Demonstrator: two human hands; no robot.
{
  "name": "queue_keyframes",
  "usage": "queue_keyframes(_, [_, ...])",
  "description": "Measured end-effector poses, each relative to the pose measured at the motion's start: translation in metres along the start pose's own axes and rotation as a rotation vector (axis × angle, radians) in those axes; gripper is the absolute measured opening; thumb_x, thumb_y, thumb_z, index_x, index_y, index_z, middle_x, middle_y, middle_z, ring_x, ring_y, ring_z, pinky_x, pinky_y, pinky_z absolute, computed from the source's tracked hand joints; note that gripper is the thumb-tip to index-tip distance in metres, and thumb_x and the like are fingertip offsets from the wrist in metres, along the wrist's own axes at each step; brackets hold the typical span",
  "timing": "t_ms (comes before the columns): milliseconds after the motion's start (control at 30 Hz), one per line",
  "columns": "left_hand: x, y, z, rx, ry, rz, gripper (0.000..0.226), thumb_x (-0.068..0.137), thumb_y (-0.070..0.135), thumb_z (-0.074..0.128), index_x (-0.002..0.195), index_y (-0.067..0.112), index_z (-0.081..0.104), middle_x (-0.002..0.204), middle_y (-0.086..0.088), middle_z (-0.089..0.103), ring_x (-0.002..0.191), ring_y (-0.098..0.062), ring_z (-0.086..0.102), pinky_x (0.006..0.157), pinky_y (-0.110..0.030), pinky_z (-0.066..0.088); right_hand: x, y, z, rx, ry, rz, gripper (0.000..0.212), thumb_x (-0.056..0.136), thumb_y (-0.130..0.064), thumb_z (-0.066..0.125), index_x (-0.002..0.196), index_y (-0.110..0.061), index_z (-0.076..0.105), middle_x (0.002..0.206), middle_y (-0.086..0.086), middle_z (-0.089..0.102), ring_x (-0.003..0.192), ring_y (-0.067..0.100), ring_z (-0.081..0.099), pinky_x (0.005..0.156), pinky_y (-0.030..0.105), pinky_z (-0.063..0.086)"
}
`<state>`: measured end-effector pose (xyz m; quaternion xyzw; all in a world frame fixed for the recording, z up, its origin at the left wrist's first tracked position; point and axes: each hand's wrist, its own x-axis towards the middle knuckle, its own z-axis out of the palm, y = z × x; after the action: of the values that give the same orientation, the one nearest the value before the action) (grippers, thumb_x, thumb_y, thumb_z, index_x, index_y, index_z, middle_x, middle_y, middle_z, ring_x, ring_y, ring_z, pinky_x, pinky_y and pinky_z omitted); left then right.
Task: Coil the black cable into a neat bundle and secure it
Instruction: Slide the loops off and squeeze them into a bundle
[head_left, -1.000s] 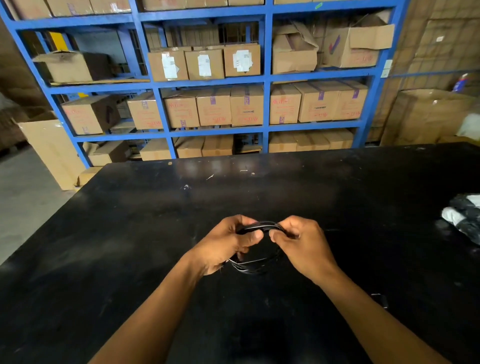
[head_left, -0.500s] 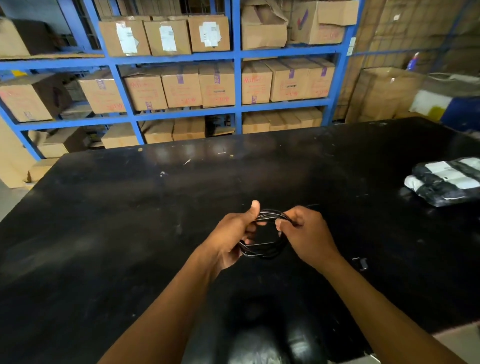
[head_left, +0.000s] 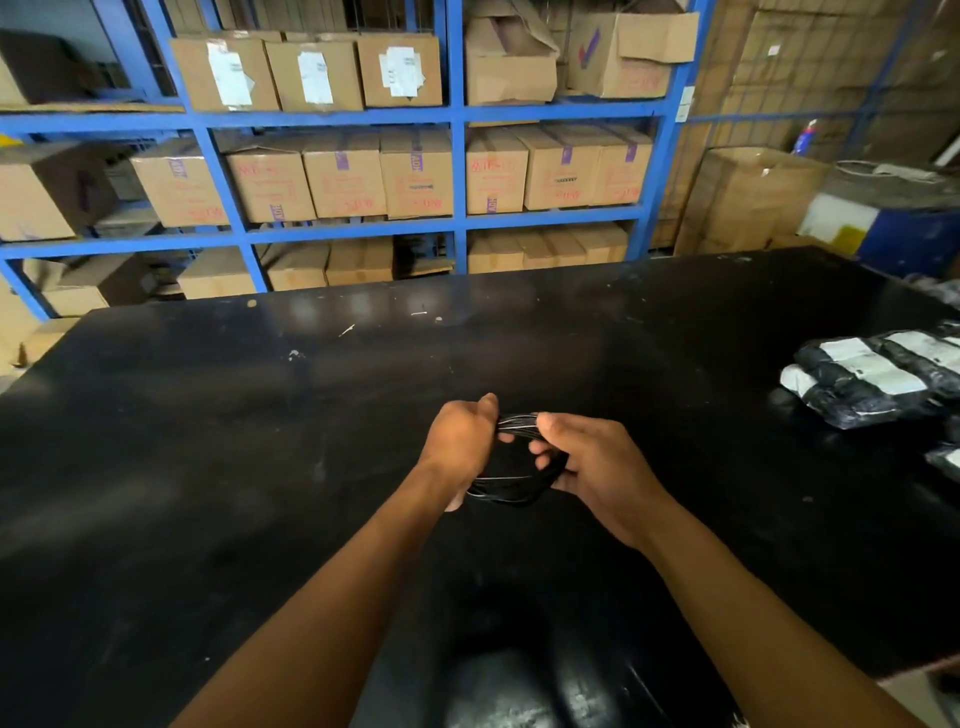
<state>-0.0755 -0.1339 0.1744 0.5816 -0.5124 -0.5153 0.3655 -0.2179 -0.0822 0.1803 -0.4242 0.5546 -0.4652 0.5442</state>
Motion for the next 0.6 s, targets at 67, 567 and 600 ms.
queue_keyframes(67, [0.010, 0.002, 0.009, 0.024, 0.036, 0.009, 0.049, 0.104, 0.034, 0.038, 0.073, 0.007, 0.065, 0.037, 0.007, 0.049, 0.033, -0.008, 0.043, 0.045, -0.023, 0.030, 0.009, -0.002, -0.010, -0.246, 0.005, -0.083, 0.025, 0.101, -0.021, 0.050, 0.104, -0.005, 0.070, 0.089, 0.008, 0.068, 0.081, 0.015, 0.065, 0.076, 0.026, 0.056])
queue_keyframes(567, [0.034, -0.035, 0.094, -0.059, -0.128, -0.017, 0.027, 0.104, 0.033, 0.044, 0.084, 0.016, 0.052, 0.060, 0.004, 0.044, 0.042, -0.002, 0.040, 0.041, -0.017, 0.033, 0.064, 0.050, -0.095, -0.841, -0.039, -0.128, 0.025, 0.101, -0.020, 0.045, 0.086, -0.011, 0.063, 0.081, -0.003, 0.062, 0.085, 0.022, 0.063, 0.078, 0.042, 0.050])
queue_keyframes(600, [0.033, -0.039, 0.097, -0.088, -0.133, -0.056, 0.026, 0.104, 0.031, 0.045, 0.083, 0.016, 0.051, 0.059, 0.003, 0.045, 0.040, -0.002, 0.041, 0.039, -0.016, 0.033, 0.066, 0.056, -0.097, -0.861, -0.042, -0.119, 0.023, 0.101, -0.021, 0.046, 0.087, -0.011, 0.062, 0.085, 0.001, 0.064, 0.087, 0.024, 0.064, 0.078, 0.042, 0.050])
